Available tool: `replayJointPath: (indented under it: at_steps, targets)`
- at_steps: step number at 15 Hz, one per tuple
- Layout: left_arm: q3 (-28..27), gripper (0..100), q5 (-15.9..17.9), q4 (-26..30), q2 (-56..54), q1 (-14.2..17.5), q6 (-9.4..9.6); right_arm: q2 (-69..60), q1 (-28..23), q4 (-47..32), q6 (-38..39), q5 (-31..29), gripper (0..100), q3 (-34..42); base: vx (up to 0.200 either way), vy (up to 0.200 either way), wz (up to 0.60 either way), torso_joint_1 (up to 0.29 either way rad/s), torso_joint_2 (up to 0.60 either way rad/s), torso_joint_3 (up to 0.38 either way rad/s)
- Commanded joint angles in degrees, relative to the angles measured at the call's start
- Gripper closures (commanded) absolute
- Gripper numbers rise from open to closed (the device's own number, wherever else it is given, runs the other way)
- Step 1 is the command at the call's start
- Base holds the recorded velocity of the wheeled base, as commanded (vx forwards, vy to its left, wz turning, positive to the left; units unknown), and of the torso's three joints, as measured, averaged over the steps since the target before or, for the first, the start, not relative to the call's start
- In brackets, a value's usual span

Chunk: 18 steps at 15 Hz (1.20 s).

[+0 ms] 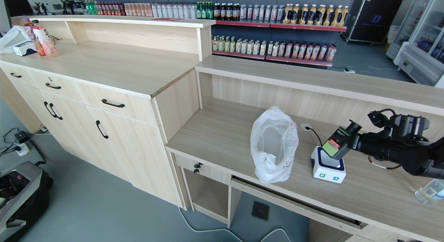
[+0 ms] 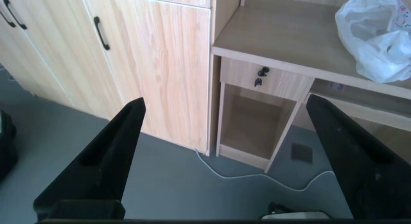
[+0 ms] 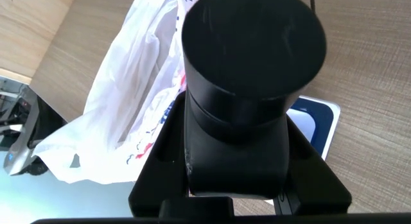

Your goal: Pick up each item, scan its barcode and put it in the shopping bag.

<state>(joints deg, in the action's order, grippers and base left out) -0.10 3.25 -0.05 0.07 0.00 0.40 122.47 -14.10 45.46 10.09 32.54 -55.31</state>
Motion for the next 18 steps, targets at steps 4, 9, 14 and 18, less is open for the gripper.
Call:
replayJointPath:
  at_steps: [4,9,14,18]
  targets:
    - [0.01,0,0.0,-0.04,0.01,0.0,-0.05,0.32,0.13,-0.11,0.1,-0.02,100,-0.59,0.0,0.0,0.0,0.0,0.0,0.0]
    - [0.01,0,0.0,-0.04,0.01,0.0,-0.05,-7.68,-4.09,-0.11,-21.26,-3.71,100,9.17,0.0,0.0,0.0,0.0,0.0,0.0]
    - [0.01,0,0.0,-0.04,0.01,0.0,-0.05,-26.75,-13.49,-0.2,-46.83,-4.32,100,18.66,0.0,0.0,0.0,0.0,0.0,0.0]
    - [0.01,0,0.0,0.05,0.01,0.0,-0.05,-32.03,-15.16,0.42,-48.85,-7.75,100,19.71,0.0,0.0,0.3,0.002,0.0,-0.001]
